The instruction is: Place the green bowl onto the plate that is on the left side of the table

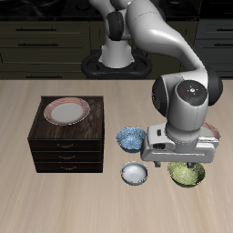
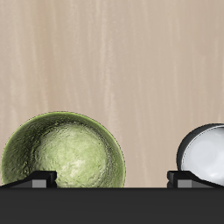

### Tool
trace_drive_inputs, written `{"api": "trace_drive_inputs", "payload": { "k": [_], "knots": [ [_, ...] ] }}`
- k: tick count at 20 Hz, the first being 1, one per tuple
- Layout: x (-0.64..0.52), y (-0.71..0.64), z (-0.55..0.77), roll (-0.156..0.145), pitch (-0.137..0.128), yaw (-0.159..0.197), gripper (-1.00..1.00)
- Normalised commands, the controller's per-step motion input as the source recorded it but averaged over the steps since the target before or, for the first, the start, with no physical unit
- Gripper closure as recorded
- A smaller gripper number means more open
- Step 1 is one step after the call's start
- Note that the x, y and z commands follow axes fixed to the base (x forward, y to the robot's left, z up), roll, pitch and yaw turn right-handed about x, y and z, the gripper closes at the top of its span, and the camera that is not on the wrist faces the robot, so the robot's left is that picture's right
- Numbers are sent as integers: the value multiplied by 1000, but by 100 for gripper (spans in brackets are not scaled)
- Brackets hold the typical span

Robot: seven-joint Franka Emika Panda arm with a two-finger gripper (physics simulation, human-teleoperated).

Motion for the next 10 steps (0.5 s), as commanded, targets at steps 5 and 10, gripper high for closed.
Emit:
{"api": "trace_drive_inputs", "payload": {
  "k": [5, 10],
  "knots": [
    [-14, -15, -245, 5, 27, 7, -100],
    [-34, 79, -201, 11, 20, 7, -100]
  ]
}}
